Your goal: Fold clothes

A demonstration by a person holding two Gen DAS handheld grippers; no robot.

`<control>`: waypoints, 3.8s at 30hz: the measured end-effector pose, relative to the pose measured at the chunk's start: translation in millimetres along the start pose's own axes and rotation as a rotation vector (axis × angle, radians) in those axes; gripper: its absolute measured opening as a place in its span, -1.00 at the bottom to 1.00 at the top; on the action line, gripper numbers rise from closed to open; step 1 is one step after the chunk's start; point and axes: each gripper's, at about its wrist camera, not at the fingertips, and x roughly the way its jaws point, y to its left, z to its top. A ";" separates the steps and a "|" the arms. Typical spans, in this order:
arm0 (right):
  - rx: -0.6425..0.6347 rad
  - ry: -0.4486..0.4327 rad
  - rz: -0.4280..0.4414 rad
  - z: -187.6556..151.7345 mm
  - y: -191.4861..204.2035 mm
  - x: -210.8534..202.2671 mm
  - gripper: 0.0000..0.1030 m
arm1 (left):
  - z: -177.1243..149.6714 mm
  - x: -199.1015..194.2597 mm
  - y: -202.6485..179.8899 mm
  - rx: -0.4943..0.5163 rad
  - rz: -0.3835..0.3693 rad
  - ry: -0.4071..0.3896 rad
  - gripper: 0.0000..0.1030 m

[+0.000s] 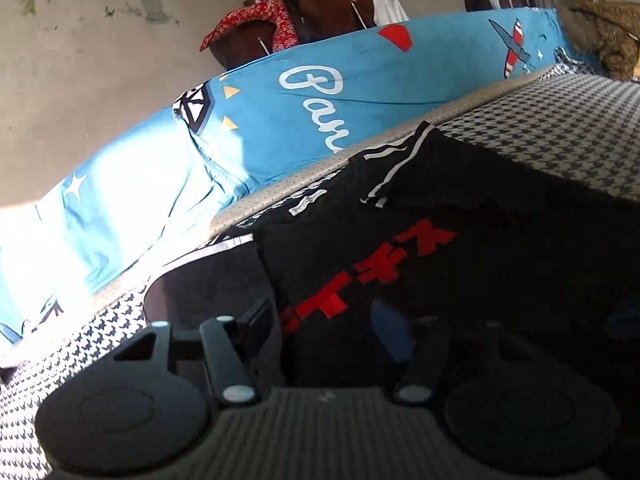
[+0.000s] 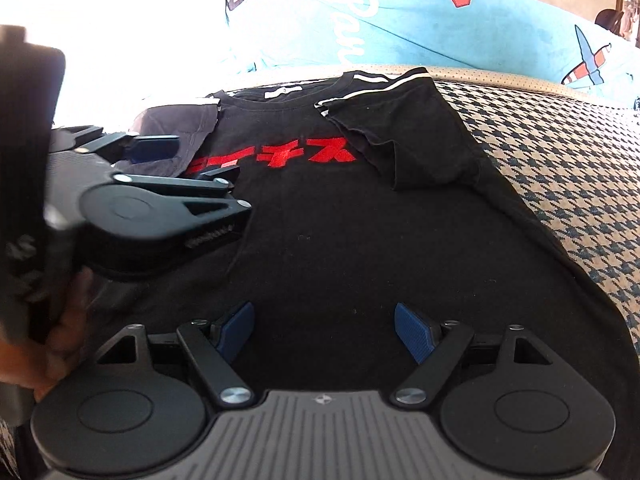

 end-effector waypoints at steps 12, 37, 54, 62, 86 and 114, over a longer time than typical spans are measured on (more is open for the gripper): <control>0.127 0.000 0.066 3.4 -17.8 -7.6 0.50 | -9.2 -1.6 50.4 -0.209 -0.028 0.106 0.44; 0.366 -0.029 0.063 -7.3 -86.7 -27.9 0.42 | -70.8 -48.7 37.3 -0.298 -0.009 0.177 0.64; 0.208 -0.049 -0.070 -46.1 -83.2 -52.5 0.42 | -100.8 -100.9 21.6 -0.299 -0.005 0.191 0.72; 0.073 -0.064 -0.116 -76.1 -64.5 -66.9 0.44 | -110.0 -121.0 12.3 -0.295 -0.021 0.198 0.73; 0.130 0.009 -0.099 -124.9 -61.2 -100.5 0.53 | -136.3 -166.8 -15.4 -0.260 -0.027 0.244 0.92; 0.113 -0.128 -0.059 -126.9 -39.8 -104.2 0.23 | -111.8 -166.3 -46.4 -0.201 -0.077 0.164 0.95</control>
